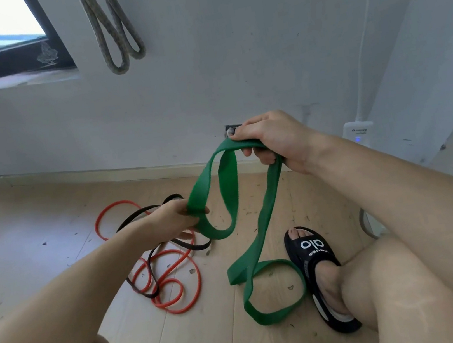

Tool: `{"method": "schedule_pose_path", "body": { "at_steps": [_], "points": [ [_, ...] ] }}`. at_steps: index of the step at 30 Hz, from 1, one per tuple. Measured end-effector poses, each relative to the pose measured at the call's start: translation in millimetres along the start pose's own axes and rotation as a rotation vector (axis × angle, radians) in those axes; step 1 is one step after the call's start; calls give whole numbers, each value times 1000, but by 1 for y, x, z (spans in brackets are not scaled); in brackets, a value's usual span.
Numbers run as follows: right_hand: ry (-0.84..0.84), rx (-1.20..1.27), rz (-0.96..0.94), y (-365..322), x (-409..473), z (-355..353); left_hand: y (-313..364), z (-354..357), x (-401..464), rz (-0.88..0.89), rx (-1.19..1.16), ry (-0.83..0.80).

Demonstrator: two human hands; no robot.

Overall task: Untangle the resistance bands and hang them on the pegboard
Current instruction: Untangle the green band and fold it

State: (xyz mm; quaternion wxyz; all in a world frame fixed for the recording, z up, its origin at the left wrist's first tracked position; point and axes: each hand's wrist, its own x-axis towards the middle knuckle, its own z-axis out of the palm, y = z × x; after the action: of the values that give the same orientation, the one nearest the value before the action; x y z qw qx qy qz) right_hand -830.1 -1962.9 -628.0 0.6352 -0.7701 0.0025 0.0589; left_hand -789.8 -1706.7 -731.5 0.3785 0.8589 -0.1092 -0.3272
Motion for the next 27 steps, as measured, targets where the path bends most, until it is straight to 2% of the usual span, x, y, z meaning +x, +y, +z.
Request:
{"method": "schedule_pose_path", "body": {
  "at_steps": [6, 11, 13, 15, 17, 19, 22, 27],
  "points": [
    [127, -48, 163, 17, 7, -19, -4, -20, -17, 5, -662, -16],
    [91, -8, 210, 21, 7, -27, -9, -34, -23, 36, -892, 5],
    [63, 7, 200, 19, 6, -26, -12, -37, -24, 13, -810, 0],
    [18, 2, 189, 17, 5, -23, -11, -34, -24, -18, -579, 47],
    [-33, -6, 185, 14, 3, -15, -6, -31, -25, -64, -118, 75],
    [-105, -36, 173, 10, 1, -6, -2, -27, -26, -72, 238, -6],
    [-205, -112, 124, 8, 0, 10, 7, -26, -25, 38, 237, -7],
    [-281, -252, 71, 8, 2, 29, 42, -13, -35, 431, 167, 47]
  ]
}}
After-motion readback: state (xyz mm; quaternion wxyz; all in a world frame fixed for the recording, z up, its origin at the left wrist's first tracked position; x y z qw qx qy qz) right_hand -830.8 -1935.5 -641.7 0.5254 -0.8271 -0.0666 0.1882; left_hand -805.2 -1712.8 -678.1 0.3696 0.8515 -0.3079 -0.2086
